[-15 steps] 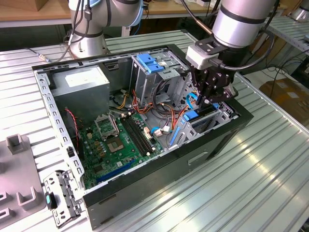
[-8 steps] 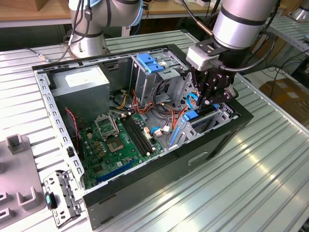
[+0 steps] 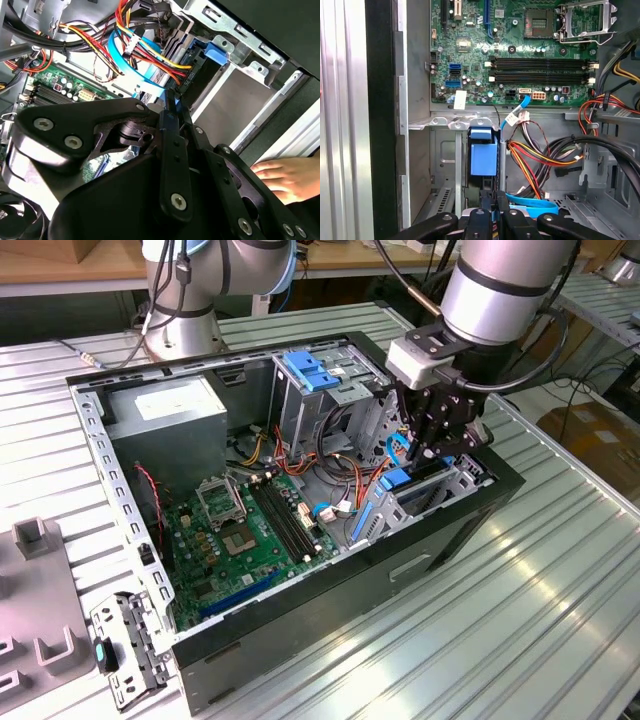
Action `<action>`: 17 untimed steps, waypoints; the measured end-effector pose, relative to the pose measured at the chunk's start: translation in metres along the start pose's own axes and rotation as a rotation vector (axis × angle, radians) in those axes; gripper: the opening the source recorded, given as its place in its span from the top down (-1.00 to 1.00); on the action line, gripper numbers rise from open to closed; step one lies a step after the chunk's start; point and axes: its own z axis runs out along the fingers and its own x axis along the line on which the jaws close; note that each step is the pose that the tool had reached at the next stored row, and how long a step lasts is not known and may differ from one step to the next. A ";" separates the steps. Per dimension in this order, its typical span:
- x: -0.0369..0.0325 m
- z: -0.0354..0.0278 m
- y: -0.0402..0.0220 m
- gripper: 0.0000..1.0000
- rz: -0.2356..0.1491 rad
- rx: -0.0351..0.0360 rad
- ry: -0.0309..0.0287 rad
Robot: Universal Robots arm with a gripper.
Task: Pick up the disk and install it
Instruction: 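Insert the second disk wire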
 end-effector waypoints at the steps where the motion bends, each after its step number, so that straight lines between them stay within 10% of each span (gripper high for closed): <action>1: 0.0001 0.0004 0.0000 0.68 0.000 0.0000 -0.0007; 11: 0.0029 0.0067 0.0005 0.65 0.000 0.0002 -0.0046; 14: 0.0032 -0.0095 -0.0007 0.53 0.000 0.0002 -0.0040; 17: 0.0032 -0.0107 -0.0008 0.79 0.000 0.0001 -0.0041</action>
